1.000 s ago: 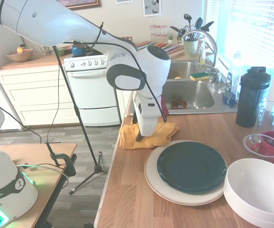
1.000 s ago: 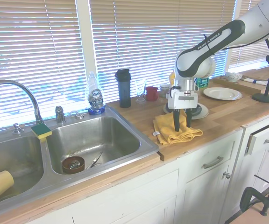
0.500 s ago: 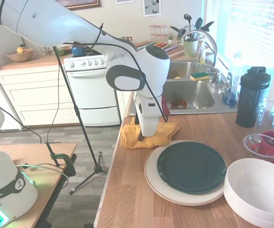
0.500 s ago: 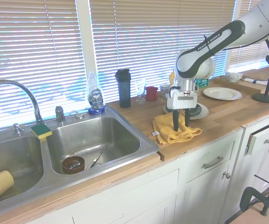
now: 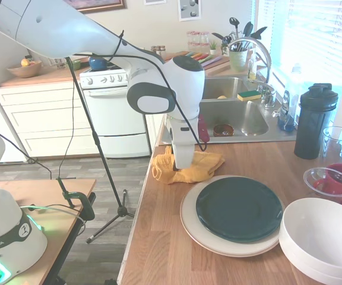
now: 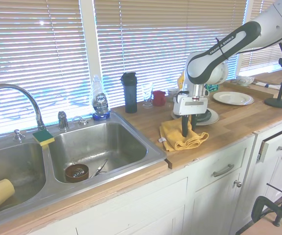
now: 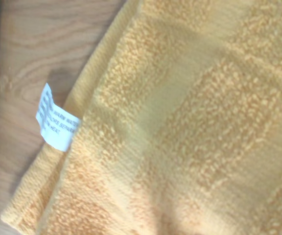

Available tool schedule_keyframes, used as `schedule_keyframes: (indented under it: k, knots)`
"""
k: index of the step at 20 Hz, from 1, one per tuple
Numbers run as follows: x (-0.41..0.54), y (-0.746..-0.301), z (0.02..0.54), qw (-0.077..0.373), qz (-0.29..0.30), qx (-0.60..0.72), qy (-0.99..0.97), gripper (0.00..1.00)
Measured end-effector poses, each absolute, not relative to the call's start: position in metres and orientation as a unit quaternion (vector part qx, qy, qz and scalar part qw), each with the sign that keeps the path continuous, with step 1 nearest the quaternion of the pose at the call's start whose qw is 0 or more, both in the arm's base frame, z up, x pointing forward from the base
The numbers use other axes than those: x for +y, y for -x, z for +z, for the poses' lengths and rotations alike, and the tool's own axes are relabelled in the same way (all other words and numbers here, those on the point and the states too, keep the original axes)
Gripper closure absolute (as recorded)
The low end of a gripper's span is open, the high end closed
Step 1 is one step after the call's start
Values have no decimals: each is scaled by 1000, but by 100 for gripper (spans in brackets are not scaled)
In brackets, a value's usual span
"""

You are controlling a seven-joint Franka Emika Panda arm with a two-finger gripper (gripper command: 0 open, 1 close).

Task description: Wipe the blue plate in counterclockwise motion

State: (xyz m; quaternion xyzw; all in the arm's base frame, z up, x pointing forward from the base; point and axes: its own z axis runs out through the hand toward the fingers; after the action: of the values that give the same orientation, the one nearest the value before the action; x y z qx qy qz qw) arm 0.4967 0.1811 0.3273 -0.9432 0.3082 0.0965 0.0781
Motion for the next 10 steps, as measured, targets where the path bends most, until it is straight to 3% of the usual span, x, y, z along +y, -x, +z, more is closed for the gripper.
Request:
schedule_keyframes:
  k: [10]
  knots:
    - [190,-482,330,89,61,344,933,100]
